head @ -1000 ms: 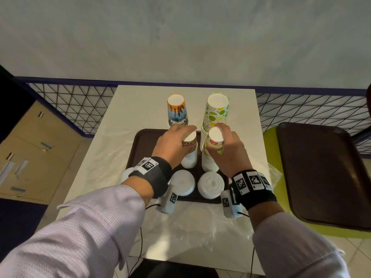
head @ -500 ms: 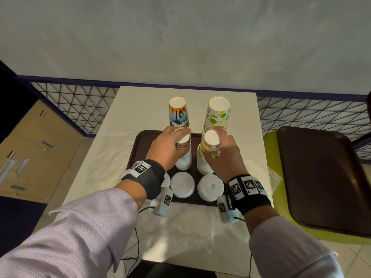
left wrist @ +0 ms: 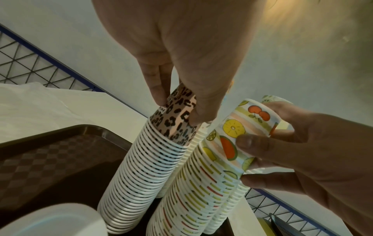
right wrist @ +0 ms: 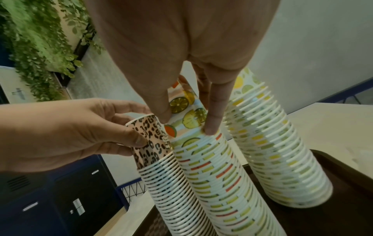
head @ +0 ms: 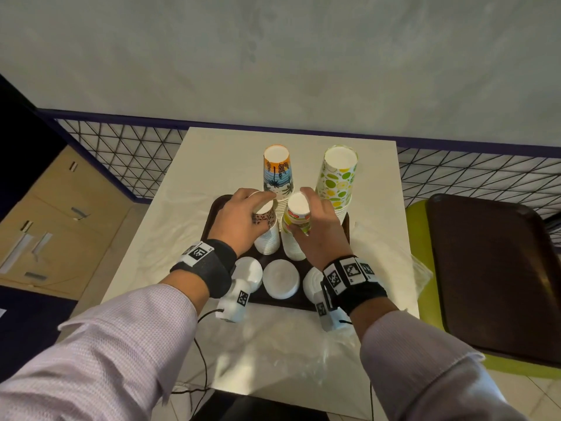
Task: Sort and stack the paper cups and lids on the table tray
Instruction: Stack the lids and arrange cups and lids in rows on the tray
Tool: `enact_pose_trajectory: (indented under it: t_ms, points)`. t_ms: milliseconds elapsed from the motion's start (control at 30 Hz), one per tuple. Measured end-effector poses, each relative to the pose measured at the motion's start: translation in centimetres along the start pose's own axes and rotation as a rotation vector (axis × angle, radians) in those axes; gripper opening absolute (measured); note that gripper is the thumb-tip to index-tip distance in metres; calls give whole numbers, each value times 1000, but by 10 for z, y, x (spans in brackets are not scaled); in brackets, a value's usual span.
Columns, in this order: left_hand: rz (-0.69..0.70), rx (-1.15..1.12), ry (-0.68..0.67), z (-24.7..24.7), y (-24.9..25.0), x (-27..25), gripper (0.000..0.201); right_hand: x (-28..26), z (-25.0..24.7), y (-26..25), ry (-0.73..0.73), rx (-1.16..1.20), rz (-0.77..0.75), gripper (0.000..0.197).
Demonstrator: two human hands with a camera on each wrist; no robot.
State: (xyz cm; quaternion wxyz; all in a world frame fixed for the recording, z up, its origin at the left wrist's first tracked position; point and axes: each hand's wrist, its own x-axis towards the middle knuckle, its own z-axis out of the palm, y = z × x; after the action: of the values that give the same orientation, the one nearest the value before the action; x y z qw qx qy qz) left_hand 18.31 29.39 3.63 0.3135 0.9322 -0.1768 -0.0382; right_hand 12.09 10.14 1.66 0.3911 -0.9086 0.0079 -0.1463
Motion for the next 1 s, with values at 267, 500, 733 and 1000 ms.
enact_pose_trajectory:
  t_ms: [267, 500, 733, 1000]
  points:
    - [-59, 48, 38, -15, -21, 0, 65, 9, 17, -17, -96, 18, 17, 80]
    - [-127, 80, 102, -32, -43, 0, 64, 18, 32, -32, -168, 31, 13, 80]
    - [-206, 75, 175, -45, -60, 1, 67, 26, 47, -43, -173, 24, -19, 82]
    - [-384, -185, 180, -46, -70, 1, 102, 25, 58, -41, -196, 51, 126, 87]
